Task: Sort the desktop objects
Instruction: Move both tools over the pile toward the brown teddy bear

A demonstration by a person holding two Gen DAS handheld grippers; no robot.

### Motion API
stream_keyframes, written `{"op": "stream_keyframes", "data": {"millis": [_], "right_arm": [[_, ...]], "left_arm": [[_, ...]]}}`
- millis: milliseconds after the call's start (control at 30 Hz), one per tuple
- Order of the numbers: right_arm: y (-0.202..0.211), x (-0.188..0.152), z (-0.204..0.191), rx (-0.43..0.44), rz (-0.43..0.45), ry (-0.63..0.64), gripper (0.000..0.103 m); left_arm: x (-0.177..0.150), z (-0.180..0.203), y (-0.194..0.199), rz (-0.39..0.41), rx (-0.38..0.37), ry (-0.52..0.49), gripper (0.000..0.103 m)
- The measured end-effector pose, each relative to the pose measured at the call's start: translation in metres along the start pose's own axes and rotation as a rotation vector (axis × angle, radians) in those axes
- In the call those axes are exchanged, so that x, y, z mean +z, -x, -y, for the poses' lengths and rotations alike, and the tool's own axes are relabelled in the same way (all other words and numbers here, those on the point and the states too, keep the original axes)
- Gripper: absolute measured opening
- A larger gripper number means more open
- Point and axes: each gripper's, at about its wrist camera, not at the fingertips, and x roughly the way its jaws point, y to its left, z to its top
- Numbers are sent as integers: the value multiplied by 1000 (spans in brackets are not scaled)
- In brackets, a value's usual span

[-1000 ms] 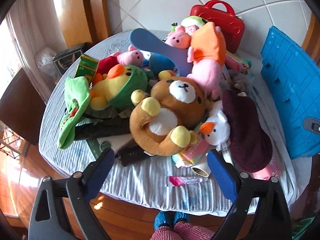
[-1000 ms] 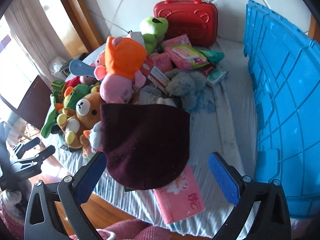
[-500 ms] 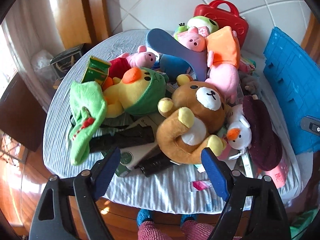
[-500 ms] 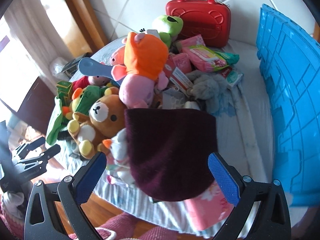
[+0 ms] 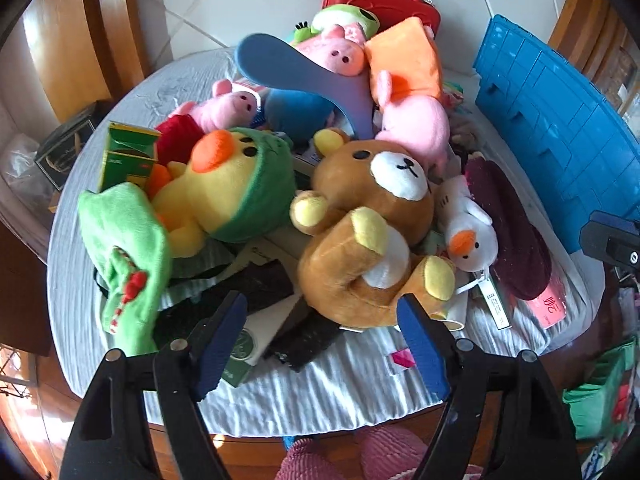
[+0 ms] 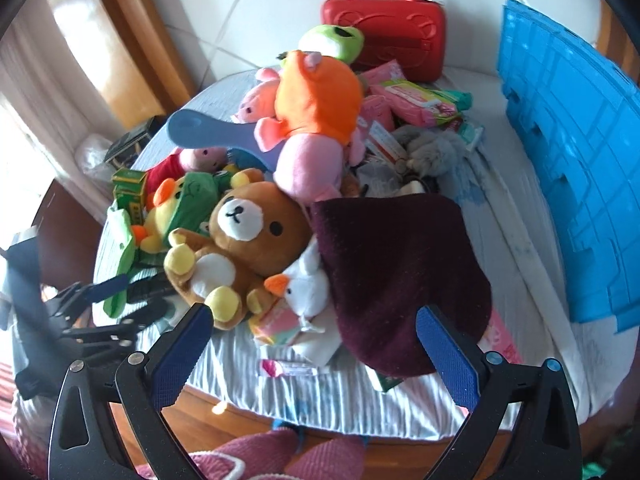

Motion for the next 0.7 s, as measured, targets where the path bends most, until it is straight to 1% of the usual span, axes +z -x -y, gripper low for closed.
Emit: {"op": "stream_keyframes", "data": {"millis": [67, 133, 167, 200, 233, 333, 400, 467, 533, 567, 600, 700], "right_arm": [[-6, 4, -3, 11, 1, 33, 100], [-15, 9, -3, 32, -11, 64, 82], [-21, 11, -2, 47, -23, 78, 76], [-26, 14, -1, 64, -34, 98, 67], [-31, 17, 1, 83, -45, 124, 63], [-44, 28, 5, 144, -80, 217, 63], [-48, 34, 6, 161, -89, 275, 63], [-53, 40, 8, 179, -104, 319, 63], [-58, 45, 8, 208, -124, 349, 63], [-61, 48, 8, 216, -131, 365, 63], [-62, 49, 7, 224, -136, 381, 63], [-70, 54, 4, 245, -150, 411, 65]], "left_arm": [[0, 5, -5, -8, 7, 19, 77], [-1, 10, -10, -17, 18, 53, 77], [0, 13, -12, -17, 22, 73, 77], [0, 17, -14, -14, 31, 102, 77], [1, 21, -14, -7, 42, 129, 77], [3, 33, -14, 14, 63, 238, 77], [2, 45, -17, 22, 73, 291, 77], [1, 53, -24, 8, 69, 329, 77], [-1, 57, -37, -26, 65, 376, 77], [-2, 57, -44, -41, 75, 391, 77], [-3, 56, -51, -56, 104, 402, 77], [-7, 48, -55, -63, 152, 397, 78]]}}
